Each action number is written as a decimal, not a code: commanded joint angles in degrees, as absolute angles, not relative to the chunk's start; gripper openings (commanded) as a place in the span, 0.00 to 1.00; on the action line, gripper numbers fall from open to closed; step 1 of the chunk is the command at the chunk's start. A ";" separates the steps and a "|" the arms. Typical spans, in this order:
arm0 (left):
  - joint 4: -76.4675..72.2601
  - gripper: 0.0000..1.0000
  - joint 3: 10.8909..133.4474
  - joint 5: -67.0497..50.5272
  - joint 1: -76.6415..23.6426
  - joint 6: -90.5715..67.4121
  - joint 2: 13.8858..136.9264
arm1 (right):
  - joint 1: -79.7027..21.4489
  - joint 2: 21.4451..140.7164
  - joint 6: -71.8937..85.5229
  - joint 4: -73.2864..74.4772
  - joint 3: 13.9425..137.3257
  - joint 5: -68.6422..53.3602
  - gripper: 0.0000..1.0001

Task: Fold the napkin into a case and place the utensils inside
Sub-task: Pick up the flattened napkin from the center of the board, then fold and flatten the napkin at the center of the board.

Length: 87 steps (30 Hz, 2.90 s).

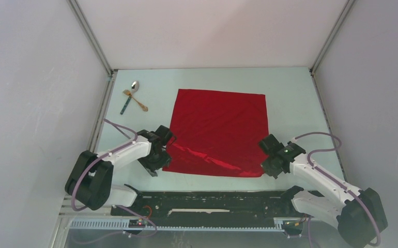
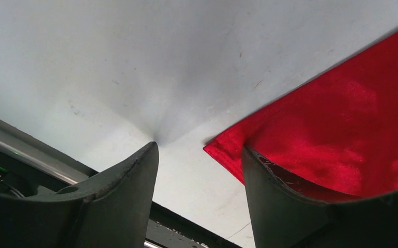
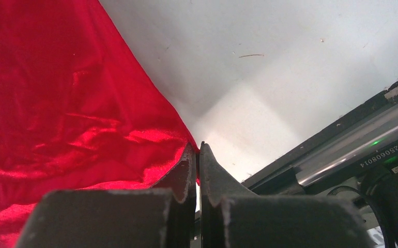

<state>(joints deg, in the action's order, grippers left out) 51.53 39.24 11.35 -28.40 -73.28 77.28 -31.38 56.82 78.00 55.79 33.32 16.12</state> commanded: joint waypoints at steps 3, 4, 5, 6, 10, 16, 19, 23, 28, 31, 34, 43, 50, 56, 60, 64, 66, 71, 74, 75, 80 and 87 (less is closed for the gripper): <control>53.69 0.66 42.75 11.29 -29.18 -77.09 80.86 | -31.82 56.26 77.37 55.38 33.22 19.11 0.00; 53.63 0.65 43.17 10.95 -29.18 -76.99 81.80 | -31.82 56.19 77.23 55.42 33.20 19.28 0.00; 53.58 0.64 43.61 10.78 -29.18 -76.87 82.64 | -31.82 56.09 77.16 55.43 33.22 19.42 0.00; 53.29 0.62 43.92 10.73 -29.18 -76.68 83.34 | -31.74 56.01 77.02 55.37 33.18 19.55 0.00; 52.54 0.61 43.77 11.62 -29.27 -77.25 83.20 | -31.56 55.77 76.42 55.02 33.17 19.56 0.00; 47.42 0.34 39.07 9.71 -29.26 -79.81 81.98 | -31.18 55.50 75.95 55.22 33.17 19.66 0.00; 46.96 0.23 38.31 10.74 -29.18 -80.69 81.21 | -31.11 55.27 75.77 55.57 33.21 19.85 0.00; 46.56 0.05 37.46 11.70 -29.18 -80.97 78.51 | -31.14 55.18 75.78 55.64 33.16 19.94 0.00; 46.12 0.00 37.02 13.03 -29.18 -79.35 71.98 | -31.17 54.64 74.19 55.15 33.18 19.78 0.00; 45.20 0.00 37.12 13.54 -29.18 -76.97 66.02 | -31.20 52.59 69.81 53.31 33.23 19.06 0.00; 44.12 0.00 38.88 13.40 -28.97 -73.56 59.83 | -30.98 48.08 63.78 49.71 33.22 17.47 0.00; 39.47 0.00 55.82 7.46 -28.48 -56.92 46.07 | -29.97 27.19 41.26 36.43 40.41 7.64 0.00; 38.82 0.00 75.48 3.98 -28.56 -48.13 40.43 | -30.15 20.08 30.50 30.56 55.77 -4.08 0.00; 38.12 0.00 85.88 6.84 -28.61 -45.06 41.09 | -30.06 22.52 31.19 29.81 66.31 -0.44 0.00; 39.25 0.00 89.06 10.55 -28.50 -45.89 47.57 | -30.06 28.22 30.46 30.79 69.05 10.79 0.00; 44.82 0.00 93.27 15.03 -26.62 -47.18 58.81 | -28.66 38.66 28.59 32.74 72.89 22.27 0.00; 44.91 0.00 93.82 13.22 -24.00 -47.16 64.46 | -24.94 44.23 26.25 30.00 72.77 21.66 0.00; 41.98 0.00 94.38 9.65 -19.09 -45.88 78.61 | -8.65 61.12 28.22 21.38 69.47 3.98 0.00; 38.53 0.00 96.25 5.20 -16.83 -44.92 89.56 | -4.43 72.67 27.38 15.41 69.50 -1.80 0.00; 38.09 0.00 97.35 3.29 -16.20 -45.02 93.12 | -3.34 76.46 27.12 13.27 69.88 -3.82 0.00; 34.82 0.00 105.43 -3.45 -14.69 -45.52 108.81 | 1.48 95.35 26.00 12.44 78.48 -13.99 0.00; 35.78 0.00 112.32 -5.89 -13.72 -46.30 119.13 | 2.91 107.96 24.45 16.75 87.89 -21.22 0.00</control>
<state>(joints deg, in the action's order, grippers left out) 37.26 109.25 -2.87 -14.41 -46.92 119.20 2.44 107.11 26.85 16.49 81.67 -14.92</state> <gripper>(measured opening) 0.011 0.009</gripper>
